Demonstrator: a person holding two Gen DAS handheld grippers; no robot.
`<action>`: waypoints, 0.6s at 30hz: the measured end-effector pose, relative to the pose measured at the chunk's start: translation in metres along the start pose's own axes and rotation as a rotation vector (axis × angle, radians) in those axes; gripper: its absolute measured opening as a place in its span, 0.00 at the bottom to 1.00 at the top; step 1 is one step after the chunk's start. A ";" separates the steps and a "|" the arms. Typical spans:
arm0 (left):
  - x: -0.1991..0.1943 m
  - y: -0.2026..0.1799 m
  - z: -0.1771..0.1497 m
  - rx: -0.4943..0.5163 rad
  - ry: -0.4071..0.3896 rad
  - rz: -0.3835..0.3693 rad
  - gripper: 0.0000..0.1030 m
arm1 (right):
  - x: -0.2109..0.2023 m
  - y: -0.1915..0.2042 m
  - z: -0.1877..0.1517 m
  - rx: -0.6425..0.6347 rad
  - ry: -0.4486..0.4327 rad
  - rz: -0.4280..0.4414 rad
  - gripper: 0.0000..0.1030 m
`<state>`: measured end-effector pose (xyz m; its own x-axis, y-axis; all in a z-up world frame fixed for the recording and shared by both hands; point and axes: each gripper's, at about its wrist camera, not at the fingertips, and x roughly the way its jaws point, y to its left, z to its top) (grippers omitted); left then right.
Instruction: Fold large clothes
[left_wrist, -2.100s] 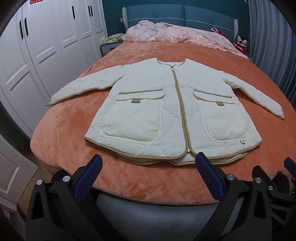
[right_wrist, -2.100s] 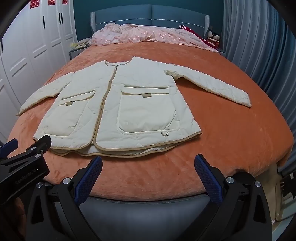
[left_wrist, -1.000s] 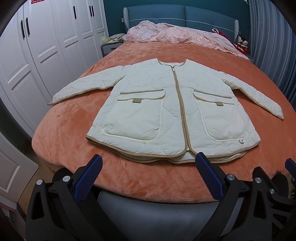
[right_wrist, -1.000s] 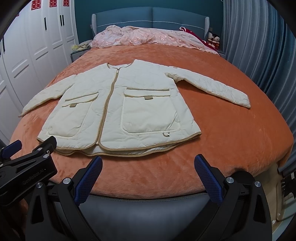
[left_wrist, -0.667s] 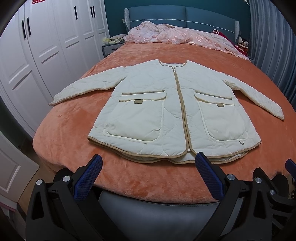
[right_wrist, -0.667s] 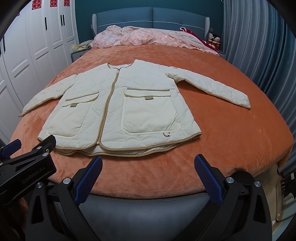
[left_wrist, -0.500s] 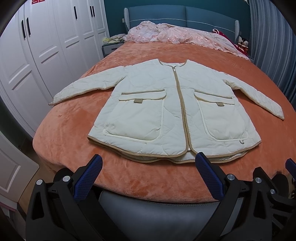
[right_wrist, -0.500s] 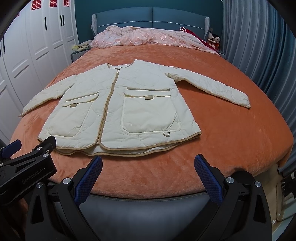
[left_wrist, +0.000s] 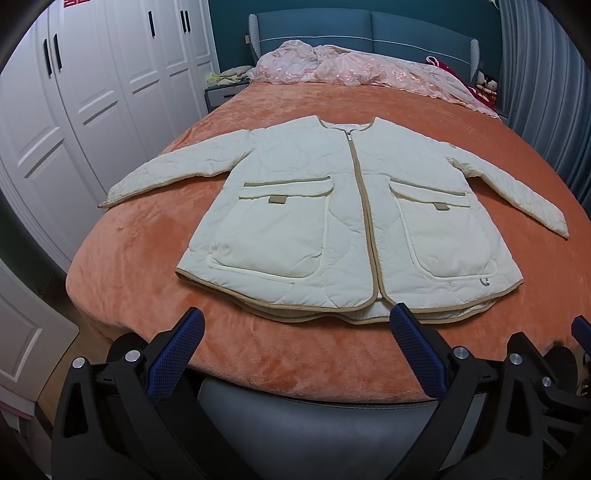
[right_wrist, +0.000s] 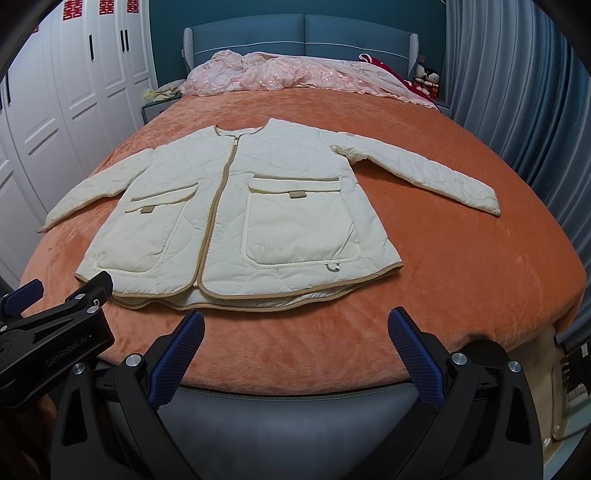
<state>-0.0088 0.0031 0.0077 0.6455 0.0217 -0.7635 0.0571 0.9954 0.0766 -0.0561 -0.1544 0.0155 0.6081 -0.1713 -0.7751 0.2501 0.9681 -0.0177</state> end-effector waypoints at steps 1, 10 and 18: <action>0.000 0.000 0.000 0.000 0.000 0.002 0.95 | 0.000 0.000 0.000 0.000 0.000 0.000 0.95; 0.004 0.004 -0.001 -0.008 0.003 0.008 0.95 | -0.002 0.003 -0.001 -0.005 -0.001 0.000 0.95; 0.004 0.004 -0.001 -0.009 0.003 0.009 0.95 | -0.003 0.005 -0.001 -0.011 0.001 0.002 0.95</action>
<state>-0.0067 0.0074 0.0046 0.6438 0.0309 -0.7645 0.0446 0.9960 0.0778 -0.0571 -0.1485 0.0168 0.6078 -0.1695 -0.7758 0.2408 0.9703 -0.0233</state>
